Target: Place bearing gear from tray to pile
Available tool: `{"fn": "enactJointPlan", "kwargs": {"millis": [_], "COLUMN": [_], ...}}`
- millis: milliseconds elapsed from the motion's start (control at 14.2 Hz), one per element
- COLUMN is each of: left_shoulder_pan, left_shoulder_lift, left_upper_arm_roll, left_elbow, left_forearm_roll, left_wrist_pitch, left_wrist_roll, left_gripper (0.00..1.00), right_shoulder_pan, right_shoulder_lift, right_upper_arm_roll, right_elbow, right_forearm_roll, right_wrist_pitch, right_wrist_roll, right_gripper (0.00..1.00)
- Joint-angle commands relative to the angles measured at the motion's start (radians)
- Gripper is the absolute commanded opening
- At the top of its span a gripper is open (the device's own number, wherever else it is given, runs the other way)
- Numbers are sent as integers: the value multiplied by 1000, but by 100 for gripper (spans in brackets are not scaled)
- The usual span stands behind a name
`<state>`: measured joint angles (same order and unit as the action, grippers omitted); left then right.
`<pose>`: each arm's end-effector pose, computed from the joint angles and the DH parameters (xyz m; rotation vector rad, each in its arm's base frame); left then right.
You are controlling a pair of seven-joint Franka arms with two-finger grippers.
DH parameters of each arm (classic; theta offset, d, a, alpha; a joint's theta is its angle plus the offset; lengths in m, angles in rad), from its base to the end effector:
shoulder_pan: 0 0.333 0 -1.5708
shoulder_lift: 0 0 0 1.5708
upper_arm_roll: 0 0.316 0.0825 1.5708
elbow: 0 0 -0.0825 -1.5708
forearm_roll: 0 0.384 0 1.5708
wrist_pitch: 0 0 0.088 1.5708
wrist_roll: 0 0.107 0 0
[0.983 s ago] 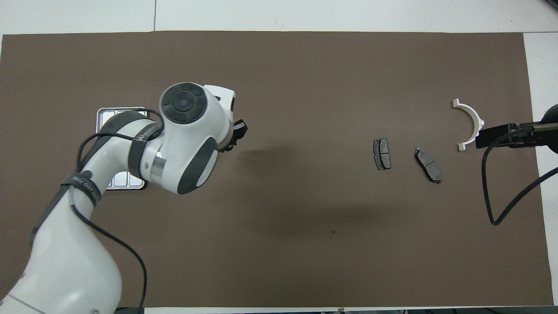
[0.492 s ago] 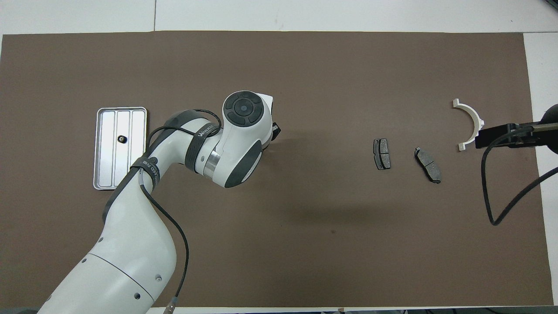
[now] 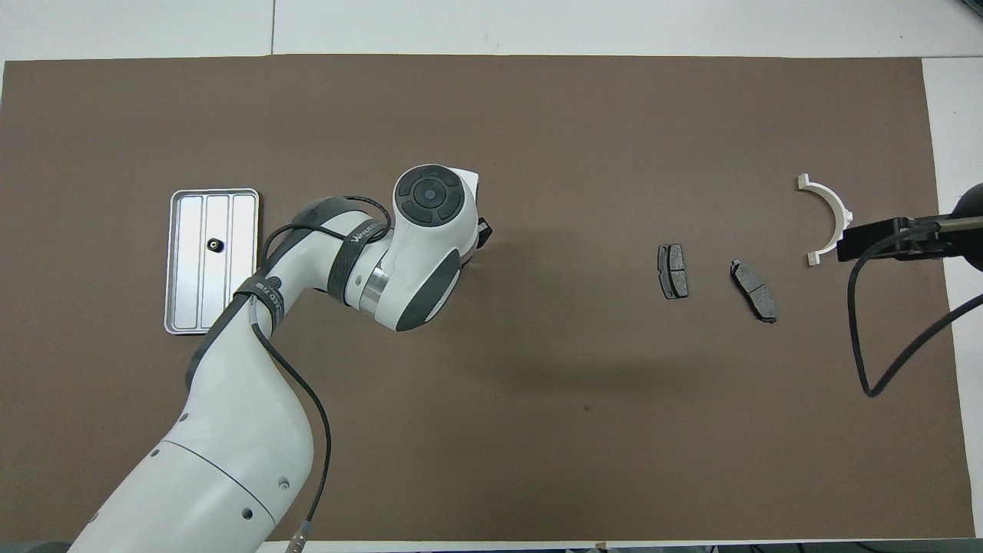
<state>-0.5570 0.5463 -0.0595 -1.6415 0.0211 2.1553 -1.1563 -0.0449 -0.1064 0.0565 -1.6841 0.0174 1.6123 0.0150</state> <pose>0.5581 -0.3886 0.2960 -3.0139 -0.8277 0.0476 0.5247 0.0095 0.6318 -3.1293 0.0063 -0.0536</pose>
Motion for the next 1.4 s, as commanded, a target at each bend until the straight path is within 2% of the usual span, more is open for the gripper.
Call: {"fn": "enactJointPlan", "kwargs": {"millis": [0, 140, 281, 492, 702, 843, 1054, 1194, 1264, 1334], "left_shoulder_pan": [40, 130, 272, 455, 548, 554, 595, 607, 611, 609], "left_shoulder_lift": [-98, -196, -296, -301, -270, -230, -230, -233, -235, -235], "left_upper_arm_roll": [10, 10, 9, 9, 9, 12, 10, 10, 10, 10], "left_elbow": [-30, -114, -228, -235, -235, -248, -308, -348, -360, -370], "left_forearm_roll": [29, 28, 25, 23, 26, 28, 29, 29, 28, 26], "left_wrist_pitch": [-81, -130, -112, -92, -2, 64, 141, 176, 181, 182], "left_wrist_roll": [47, 201, 428, 802, 976, 1018, 1073, 1075, 1075, 1066], "left_gripper": [100, 100, 100, 100, 100, 100, 100, 100, 94, 83], "right_shoulder_pan": [-3, 7, 51, 155, 272, 342, 456, 514, 545, 571], "right_shoulder_lift": [-16, -18, -16, 2, 66, 131, 246, 339, 402, 474], "right_upper_arm_roll": [0, 2, 3, 2, 2, 2, 2, 2, 2, 0], "right_elbow": [-13, -14, -17, -19, -19, -17, 1, 9, 42, 105], "right_forearm_roll": [16, 16, 16, 16, 15, 15, 4, 0, -2, -4], "right_wrist_pitch": [-8, -9, -11, 1, 50, 101, 211, 334, 372, 377], "right_wrist_roll": [-17, 0, 179, 430, 653, 788, 1046, 1178, 1236, 1285], "right_gripper": [100, 100, 100, 100, 100, 100, 100, 100, 100, 100]}}
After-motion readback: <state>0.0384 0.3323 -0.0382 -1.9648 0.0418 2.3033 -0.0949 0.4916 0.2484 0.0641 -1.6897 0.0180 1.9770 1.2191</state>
